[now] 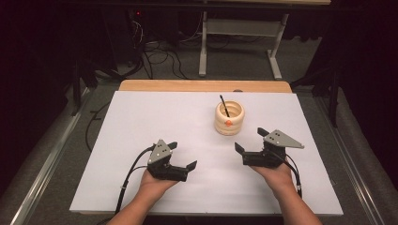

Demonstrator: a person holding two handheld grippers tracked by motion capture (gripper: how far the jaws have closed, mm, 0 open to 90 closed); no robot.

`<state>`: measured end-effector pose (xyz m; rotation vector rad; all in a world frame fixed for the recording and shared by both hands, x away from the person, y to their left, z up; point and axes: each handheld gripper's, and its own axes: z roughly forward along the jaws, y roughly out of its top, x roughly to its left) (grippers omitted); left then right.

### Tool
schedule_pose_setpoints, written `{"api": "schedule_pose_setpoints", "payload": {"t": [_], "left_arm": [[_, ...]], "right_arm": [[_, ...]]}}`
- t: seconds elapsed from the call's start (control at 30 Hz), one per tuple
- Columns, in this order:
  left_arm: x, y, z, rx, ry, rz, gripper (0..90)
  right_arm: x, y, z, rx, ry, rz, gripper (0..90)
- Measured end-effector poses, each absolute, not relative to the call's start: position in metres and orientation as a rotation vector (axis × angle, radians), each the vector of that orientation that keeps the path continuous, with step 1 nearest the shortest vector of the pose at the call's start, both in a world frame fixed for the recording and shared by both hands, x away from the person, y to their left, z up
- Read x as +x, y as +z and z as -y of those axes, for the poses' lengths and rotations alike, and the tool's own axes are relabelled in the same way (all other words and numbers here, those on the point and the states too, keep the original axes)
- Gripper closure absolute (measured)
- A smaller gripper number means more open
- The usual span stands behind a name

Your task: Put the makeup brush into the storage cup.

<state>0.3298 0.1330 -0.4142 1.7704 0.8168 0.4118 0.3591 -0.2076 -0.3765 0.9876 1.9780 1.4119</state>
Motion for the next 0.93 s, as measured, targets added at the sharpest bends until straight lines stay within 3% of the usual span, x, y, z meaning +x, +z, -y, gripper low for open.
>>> {"api": "schedule_pose_setpoints", "payload": {"t": [0.93], "left_arm": [[0.327,-0.413,-0.139,1.757,0.405,-0.846,1.8]], "right_arm": [[0.343,-0.398,0.223,0.994,1.373,-1.963,0.9]]}}
